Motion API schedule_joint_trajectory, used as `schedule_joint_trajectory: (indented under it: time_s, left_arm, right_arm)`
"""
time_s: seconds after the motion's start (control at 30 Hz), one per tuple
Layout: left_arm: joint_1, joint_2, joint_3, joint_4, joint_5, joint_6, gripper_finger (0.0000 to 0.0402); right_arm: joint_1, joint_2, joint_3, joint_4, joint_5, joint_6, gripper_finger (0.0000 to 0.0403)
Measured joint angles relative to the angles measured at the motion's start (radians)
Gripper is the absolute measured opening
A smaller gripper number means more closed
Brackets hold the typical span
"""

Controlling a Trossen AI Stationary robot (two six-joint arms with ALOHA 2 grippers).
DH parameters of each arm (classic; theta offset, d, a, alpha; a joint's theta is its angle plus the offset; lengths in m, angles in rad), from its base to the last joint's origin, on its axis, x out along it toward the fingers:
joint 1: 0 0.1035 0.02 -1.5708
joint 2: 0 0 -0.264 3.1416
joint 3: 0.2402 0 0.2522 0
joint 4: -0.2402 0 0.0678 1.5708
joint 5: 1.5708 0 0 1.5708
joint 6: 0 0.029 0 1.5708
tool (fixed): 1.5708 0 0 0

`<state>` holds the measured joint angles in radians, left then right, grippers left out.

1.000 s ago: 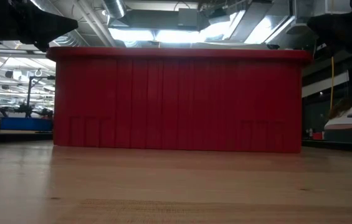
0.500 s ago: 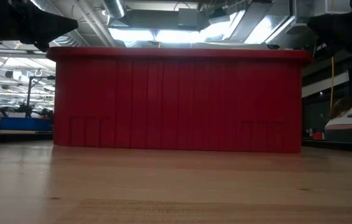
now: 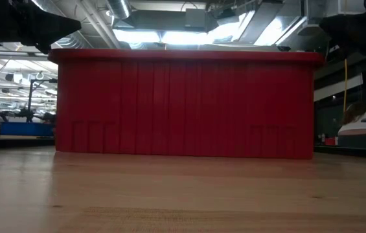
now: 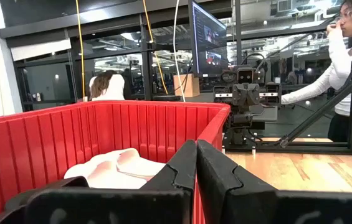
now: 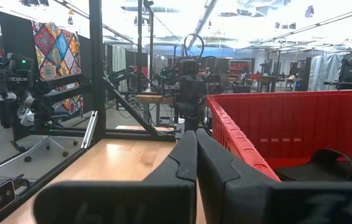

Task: Pick and place slides into bin
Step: Return to Home Position

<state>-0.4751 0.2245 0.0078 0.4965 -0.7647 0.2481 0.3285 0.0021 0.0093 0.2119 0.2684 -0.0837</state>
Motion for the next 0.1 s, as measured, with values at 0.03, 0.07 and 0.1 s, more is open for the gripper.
schedule_joint_trajectory:
  time_s: [0.03, 0.07, 0.1]
  left_arm:
    - [0.0, 0.0, 0.0, 0.0, 0.0, 0.0, 0.0007]
    - [0.0, 0.0, 0.0, 0.0, 0.0, 0.0, 0.0006]
    - [0.0, 0.0, 0.0, 0.0, 0.0, 0.0, 0.0005]
  right_arm:
    - [0.0, 0.0, 0.0, 0.0, 0.0, 0.0, 0.0006]
    - [0.0, 0.0, 0.0, 0.0, 0.0, 0.0, 0.0006]
    - [0.0, 0.0, 0.0, 0.0, 0.0, 0.0, 0.0006]
